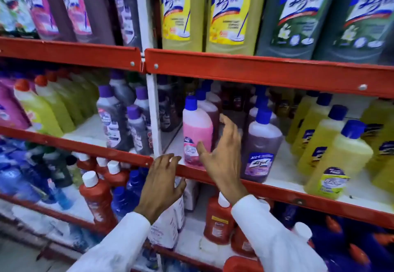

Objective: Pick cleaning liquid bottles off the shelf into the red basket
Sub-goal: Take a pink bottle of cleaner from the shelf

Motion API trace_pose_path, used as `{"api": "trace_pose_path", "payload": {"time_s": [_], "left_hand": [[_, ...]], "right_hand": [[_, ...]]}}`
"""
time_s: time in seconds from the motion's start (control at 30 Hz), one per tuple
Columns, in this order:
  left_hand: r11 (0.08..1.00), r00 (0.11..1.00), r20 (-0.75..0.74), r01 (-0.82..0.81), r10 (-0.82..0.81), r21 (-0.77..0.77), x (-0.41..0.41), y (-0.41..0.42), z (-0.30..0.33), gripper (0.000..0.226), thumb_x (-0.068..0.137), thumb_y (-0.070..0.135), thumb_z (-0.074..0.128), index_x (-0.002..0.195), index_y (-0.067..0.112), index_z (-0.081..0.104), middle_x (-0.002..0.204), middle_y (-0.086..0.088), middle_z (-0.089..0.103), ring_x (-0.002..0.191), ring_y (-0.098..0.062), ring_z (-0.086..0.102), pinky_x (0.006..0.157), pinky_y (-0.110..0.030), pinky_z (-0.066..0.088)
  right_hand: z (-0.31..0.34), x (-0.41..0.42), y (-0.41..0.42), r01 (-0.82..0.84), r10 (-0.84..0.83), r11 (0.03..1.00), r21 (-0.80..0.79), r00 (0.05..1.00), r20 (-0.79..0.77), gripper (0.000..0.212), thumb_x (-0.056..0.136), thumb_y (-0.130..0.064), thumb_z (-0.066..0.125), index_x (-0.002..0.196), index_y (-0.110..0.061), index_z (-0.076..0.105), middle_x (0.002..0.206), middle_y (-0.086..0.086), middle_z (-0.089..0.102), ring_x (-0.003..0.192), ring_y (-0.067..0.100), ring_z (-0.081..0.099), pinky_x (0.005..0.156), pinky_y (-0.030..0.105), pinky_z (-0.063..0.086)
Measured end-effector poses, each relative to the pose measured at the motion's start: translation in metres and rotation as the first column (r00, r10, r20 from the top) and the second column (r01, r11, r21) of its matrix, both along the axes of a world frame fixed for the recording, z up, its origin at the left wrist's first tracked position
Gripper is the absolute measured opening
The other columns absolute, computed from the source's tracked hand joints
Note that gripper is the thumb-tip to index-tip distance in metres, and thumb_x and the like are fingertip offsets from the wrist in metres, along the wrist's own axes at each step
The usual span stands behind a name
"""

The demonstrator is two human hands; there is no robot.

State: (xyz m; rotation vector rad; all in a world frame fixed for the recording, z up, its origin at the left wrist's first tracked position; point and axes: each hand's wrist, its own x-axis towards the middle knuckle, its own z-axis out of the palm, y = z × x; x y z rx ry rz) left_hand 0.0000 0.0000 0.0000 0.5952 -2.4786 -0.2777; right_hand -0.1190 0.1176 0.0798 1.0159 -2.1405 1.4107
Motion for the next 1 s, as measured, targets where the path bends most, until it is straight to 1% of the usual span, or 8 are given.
{"api": "trace_pose_path", "payload": {"time_s": [0.27,0.4,0.57,0.67,0.7,0.77,0.87,1.0], "left_hand": [[0.998,0.996,0.087,-0.016,0.021,-0.066,-0.011,-0.016,-0.013,0.036,0.075,0.031,0.058,0.109,0.019,0.058,0.106,-0.005,0.062,0.111,-0.031,0.051,0.1,-0.045,0.042],[0.994,0.99,0.138,-0.024,0.038,-0.106,-0.011,-0.017,-0.013,0.036,0.078,0.035,0.057,0.112,0.021,0.057,0.108,-0.004,0.062,0.115,-0.031,0.05,0.109,-0.053,0.036],[0.995,0.994,0.108,0.015,-0.005,-0.094,-0.016,-0.018,-0.011,0.03,0.081,0.036,0.058,0.107,0.021,0.06,0.1,-0.002,0.065,0.105,-0.027,0.056,0.113,-0.051,0.036],[0.996,0.996,0.076,0.053,-0.048,-0.074,-0.02,-0.016,-0.012,0.028,0.081,0.033,0.059,0.106,0.019,0.062,0.098,-0.002,0.065,0.099,-0.028,0.058,0.106,-0.047,0.043],[0.997,0.997,0.05,0.056,-0.054,-0.058,-0.02,-0.015,-0.013,0.024,0.081,0.031,0.06,0.102,0.019,0.063,0.094,-0.003,0.066,0.095,-0.029,0.059,0.101,-0.048,0.046],[0.997,0.997,-0.026,0.073,-0.073,-0.016,-0.019,-0.012,-0.01,0.012,0.08,0.026,0.061,0.09,0.02,0.064,0.085,-0.004,0.066,0.087,-0.031,0.059,0.089,-0.046,0.051],[0.994,0.993,-0.058,0.107,-0.106,0.023,-0.019,-0.012,-0.007,0.002,0.079,0.025,0.061,0.078,0.025,0.06,0.076,-0.001,0.066,0.078,-0.029,0.058,0.075,-0.042,0.049],[0.993,0.994,-0.002,0.106,-0.106,0.059,-0.02,-0.018,-0.01,0.02,0.079,0.03,0.07,0.074,0.032,0.051,0.073,0.008,0.06,0.076,-0.02,0.053,0.072,-0.04,0.045]], "right_hand": [[-0.017,0.003,-0.079,0.172,-0.089,0.966,-0.192,0.922,0.376,0.1,0.056,-0.037,0.09,0.138,-0.013,0.039,0.131,0.013,0.059,0.116,0.034,0.06,0.093,0.047,0.055],[-0.016,-0.006,-0.085,0.199,-0.052,0.935,-0.295,0.896,0.44,0.096,0.05,-0.031,0.092,0.131,-0.013,0.044,0.121,0.01,0.063,0.106,0.032,0.063,0.084,0.035,0.056],[0.006,-0.007,-0.054,0.084,0.106,0.886,-0.455,0.92,0.377,0.084,0.048,-0.031,0.088,0.119,-0.028,0.042,0.109,-0.004,0.06,0.094,0.02,0.061,0.075,0.025,0.051],[0.033,-0.012,-0.026,-0.14,0.363,0.795,-0.591,0.889,0.278,0.081,0.047,-0.025,0.08,0.12,-0.019,0.045,0.105,0.0,0.062,0.086,0.015,0.062,0.07,0.023,0.053],[0.039,-0.015,-0.018,-0.25,0.523,0.716,-0.651,0.81,0.264,0.08,0.044,-0.022,0.076,0.118,-0.012,0.049,0.099,0.007,0.064,0.081,0.02,0.063,0.067,0.028,0.053],[0.05,-0.019,-0.002,-0.41,0.873,0.424,-0.807,0.424,0.243,0.075,0.031,-0.019,0.074,0.104,-0.005,0.062,0.08,0.011,0.069,0.066,0.026,0.065,0.061,0.03,0.054],[0.063,-0.016,0.01,-0.494,0.99,0.022,-0.869,-0.112,0.089,0.073,0.036,-0.028,0.077,0.105,-0.007,0.064,0.083,0.004,0.065,0.064,0.022,0.063,0.061,0.032,0.049],[0.079,-0.01,0.02,-0.482,0.948,-0.154,-0.862,-0.318,0.009,0.079,0.04,-0.025,0.075,0.113,-0.007,0.051,0.082,0.004,0.057,0.062,0.021,0.06,0.06,0.032,0.05]]}}
